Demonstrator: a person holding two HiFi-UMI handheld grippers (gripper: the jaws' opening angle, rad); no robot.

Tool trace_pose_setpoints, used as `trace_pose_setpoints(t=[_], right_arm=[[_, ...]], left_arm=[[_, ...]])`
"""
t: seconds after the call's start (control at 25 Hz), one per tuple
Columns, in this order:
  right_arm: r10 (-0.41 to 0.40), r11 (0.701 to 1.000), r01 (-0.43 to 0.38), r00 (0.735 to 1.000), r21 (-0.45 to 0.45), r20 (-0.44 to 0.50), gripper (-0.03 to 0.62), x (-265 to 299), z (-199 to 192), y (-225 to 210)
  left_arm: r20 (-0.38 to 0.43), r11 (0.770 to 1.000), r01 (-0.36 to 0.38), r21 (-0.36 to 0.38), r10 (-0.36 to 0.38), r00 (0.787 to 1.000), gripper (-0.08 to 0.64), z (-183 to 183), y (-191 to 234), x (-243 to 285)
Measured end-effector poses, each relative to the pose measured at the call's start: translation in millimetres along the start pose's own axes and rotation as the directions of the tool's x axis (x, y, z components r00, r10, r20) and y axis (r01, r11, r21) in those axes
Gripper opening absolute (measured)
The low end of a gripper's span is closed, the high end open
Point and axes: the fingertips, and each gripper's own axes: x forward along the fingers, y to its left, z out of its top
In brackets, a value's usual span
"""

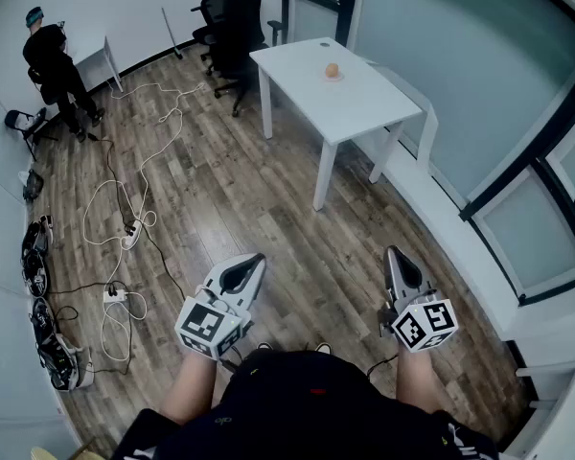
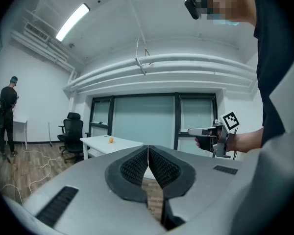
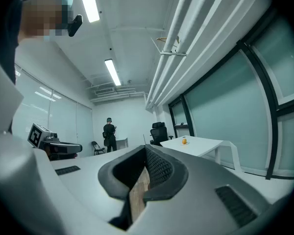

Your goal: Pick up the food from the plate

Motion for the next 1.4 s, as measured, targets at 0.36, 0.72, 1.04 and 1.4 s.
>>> trace_pose_setpoints(t=[0.36,0.72,1.04,1.4], right_arm=[[0.014,0.998,-0.015,1.0,-0.057,-0.017,0.023,10.1,-2.0,18.3],[0.053,0.97,-0.071,0.995,-0.234,-0.082,0.025,35.3,-18.0,52.1],[0.068,0.969,-0.096,0.99,-0.226,-0.127,0.025,74.0,-38.1,90.7],[0.127,0.942,-0.188,0.966,-0.277,-0.225,0.025,132.1,-70.7,143.2]], left_arm=[[-0.042,0.999,0.009,-0.034,-0.01,0.999,0.023,-15.5,10.0,-5.7],[-0.007,0.998,0.051,-0.033,-0.051,0.999,0.023,-15.2,22.5,-13.6],[-0.011,0.999,0.015,-0.048,-0.015,1.0,0.023,-34.6,72.5,-43.2],[-0.034,0.996,-0.007,-0.086,0.004,0.999,0.023,-59.9,127.4,-57.0]])
